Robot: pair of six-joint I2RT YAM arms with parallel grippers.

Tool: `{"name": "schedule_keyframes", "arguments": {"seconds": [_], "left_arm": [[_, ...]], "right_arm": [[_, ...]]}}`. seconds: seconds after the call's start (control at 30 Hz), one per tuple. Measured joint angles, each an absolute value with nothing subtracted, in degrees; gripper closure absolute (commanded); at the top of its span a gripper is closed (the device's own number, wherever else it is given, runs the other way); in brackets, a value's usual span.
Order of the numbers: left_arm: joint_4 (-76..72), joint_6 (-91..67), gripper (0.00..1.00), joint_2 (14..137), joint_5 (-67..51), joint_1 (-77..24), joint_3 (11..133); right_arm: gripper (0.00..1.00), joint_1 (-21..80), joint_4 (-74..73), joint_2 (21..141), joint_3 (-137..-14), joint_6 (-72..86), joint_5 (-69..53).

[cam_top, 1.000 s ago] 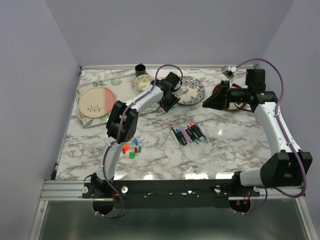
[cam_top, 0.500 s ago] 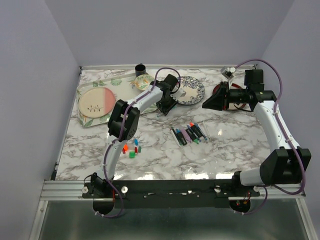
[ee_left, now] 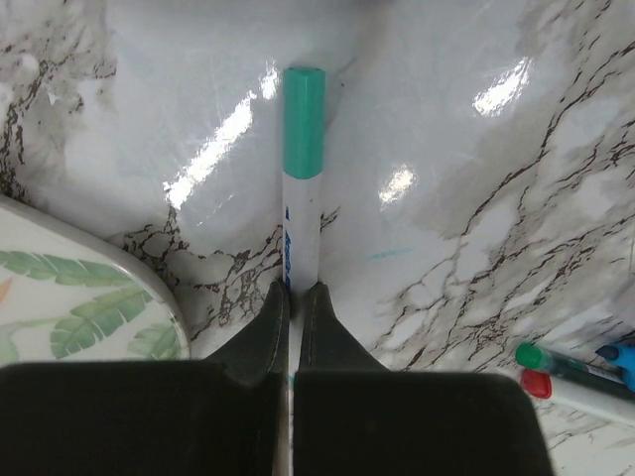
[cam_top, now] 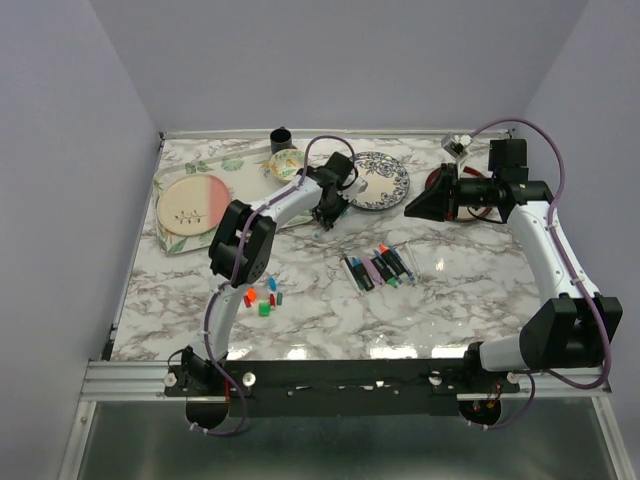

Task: Open the pen caps

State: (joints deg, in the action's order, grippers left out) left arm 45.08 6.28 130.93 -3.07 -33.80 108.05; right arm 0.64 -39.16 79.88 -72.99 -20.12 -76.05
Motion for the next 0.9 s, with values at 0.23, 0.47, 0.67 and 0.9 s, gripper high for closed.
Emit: {"name": "schedule_keyframes", "arguments": {"seconds": [0.23, 0.47, 0.67, 0.9], "left_arm": [[42.1, 3.2, 1.0, 124.8, -4.2, -33.8, 98.9], [34.3, -4.4, 1.0, 109.5, -11.0, -33.6, 86.5], [18.8, -14.8, 1.0, 92.1, -18.3, -33.7, 69.4], [-1.9, -30.8, 1.0, 80.2, -22.6, -37.5, 47.2]], "right_arm": [[0.75, 0.6, -39.6, 79.9, -72.9, -21.3, -76.4], [0.73, 0.7, -37.6, 80.6, -70.1, -20.1, -76.4], [0.64, 2.4, -28.2, 80.7, -64.2, -11.3, -74.3], [0.43, 7.4, -8.3, 79.7, -54.8, 11.8, -66.7]]}}
